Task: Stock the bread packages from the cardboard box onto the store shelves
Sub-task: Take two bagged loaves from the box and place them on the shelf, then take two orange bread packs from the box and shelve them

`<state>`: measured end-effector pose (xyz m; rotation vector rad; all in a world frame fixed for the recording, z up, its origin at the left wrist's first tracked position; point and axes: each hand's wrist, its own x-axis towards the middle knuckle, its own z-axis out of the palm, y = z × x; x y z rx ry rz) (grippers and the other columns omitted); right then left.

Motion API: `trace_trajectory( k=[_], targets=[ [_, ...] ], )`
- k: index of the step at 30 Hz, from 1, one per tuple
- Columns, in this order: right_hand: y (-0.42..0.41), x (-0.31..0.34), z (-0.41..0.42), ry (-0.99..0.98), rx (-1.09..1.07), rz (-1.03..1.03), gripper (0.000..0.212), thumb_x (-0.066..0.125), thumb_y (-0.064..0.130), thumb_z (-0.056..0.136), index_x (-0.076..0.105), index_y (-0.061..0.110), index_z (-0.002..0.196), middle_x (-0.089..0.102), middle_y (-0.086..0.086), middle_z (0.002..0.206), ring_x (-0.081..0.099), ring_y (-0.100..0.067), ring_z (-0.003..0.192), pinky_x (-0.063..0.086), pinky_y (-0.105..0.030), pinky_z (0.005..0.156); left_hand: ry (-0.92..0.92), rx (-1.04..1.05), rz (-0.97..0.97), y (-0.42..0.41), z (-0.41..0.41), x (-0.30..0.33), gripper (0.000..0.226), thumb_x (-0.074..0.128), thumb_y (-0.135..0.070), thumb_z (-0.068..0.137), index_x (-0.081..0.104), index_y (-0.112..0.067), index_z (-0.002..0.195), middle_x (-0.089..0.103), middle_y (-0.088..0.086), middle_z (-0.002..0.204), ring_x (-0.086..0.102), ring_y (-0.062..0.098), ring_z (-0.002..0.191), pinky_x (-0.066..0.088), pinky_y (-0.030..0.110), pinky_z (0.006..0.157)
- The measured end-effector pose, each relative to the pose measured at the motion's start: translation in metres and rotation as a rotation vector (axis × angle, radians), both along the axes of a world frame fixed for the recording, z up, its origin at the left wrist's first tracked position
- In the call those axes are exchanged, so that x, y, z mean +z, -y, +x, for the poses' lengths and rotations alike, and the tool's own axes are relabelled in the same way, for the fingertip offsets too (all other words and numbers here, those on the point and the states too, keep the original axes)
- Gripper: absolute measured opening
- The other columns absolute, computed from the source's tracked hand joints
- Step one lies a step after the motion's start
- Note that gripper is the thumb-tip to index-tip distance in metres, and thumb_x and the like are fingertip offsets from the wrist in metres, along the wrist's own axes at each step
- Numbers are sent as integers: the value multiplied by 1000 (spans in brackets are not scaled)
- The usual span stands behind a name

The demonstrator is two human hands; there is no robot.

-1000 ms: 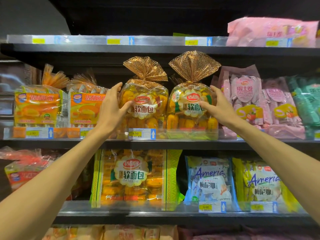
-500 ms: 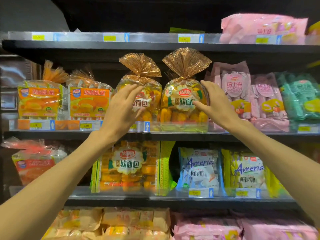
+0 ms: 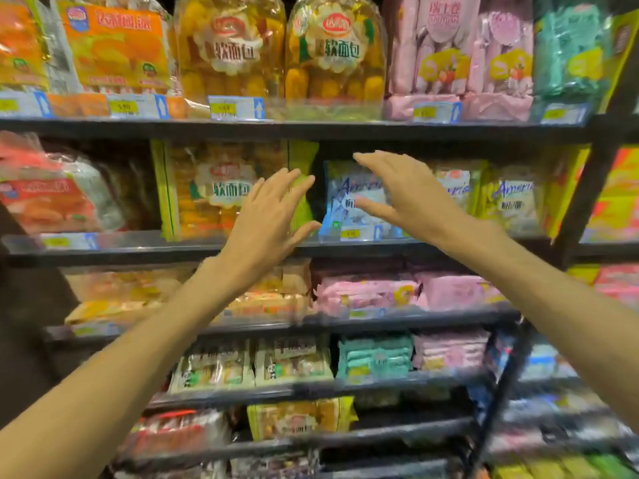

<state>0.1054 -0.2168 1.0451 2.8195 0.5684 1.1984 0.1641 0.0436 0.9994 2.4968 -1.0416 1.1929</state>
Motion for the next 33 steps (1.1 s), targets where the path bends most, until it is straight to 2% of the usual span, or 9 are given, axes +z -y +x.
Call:
trace_trajectory(
  k=[3,9,12,15,18,21,26,31,33],
  targets=[
    [-4,-49,-23,-70,8,0,72,57,53,95,47,10,152,59,-15,146,55,-36,135,45,-55,109,-67,-47,7,-3,-22,-48,71,51,-54,96,41,-13,154,43,15,157,39,35,147,36,57,115],
    [0,-166,-61,-238,-35,7,75,68,48,94,41,16,157,52,-11,154,49,-33,143,39,-56,115,-263,-60,64,-11,-68,-163,69,58,-49,98,40,-13,154,39,14,160,36,35,149,35,55,116],
    [6,-220,-79,-351,-26,41,75,68,47,94,42,14,156,53,-12,153,50,-34,140,41,-55,112,-393,-34,110,-9,-94,-219,70,54,-49,99,36,-15,157,35,12,163,31,32,152,32,55,120],
    [16,-274,-93,-443,-24,92,74,69,45,95,41,16,158,50,-9,156,46,-29,145,36,-53,119,-522,-2,131,-2,-112,-273,70,47,-53,99,34,-18,158,33,10,165,29,31,153,28,53,123],
    [31,-328,-99,-557,-14,95,74,67,47,97,39,18,159,48,-6,158,43,-26,146,33,-48,120,-651,25,146,13,-123,-326,70,54,-51,100,32,-21,160,31,7,166,27,28,154,26,50,125],
    [53,-391,-99,-717,-16,114,75,62,50,99,33,21,162,42,-4,163,37,-24,151,25,-46,125,-741,53,173,33,-129,-385,71,57,-49,99,34,-19,159,33,9,164,31,29,151,30,49,122],
    [91,-503,-95,-885,2,100,76,62,52,97,35,22,161,46,-5,161,41,-27,149,30,-48,122,-940,136,199,66,-134,-494,71,56,-49,100,30,-23,160,30,8,166,28,30,154,27,49,124],
    [113,-629,-106,-1007,-53,30,78,63,55,96,32,26,161,48,-6,159,45,-29,147,31,-52,121,-1094,184,252,88,-142,-617,70,53,-54,100,30,-24,158,32,7,165,31,29,152,33,51,120],
    [115,-682,-112,-1049,-50,32,77,68,53,93,39,25,158,56,-9,152,54,-33,140,37,-57,116,-1136,171,304,90,-146,-670,68,48,-56,100,35,-23,158,37,9,163,34,32,151,36,54,117]
  ],
)
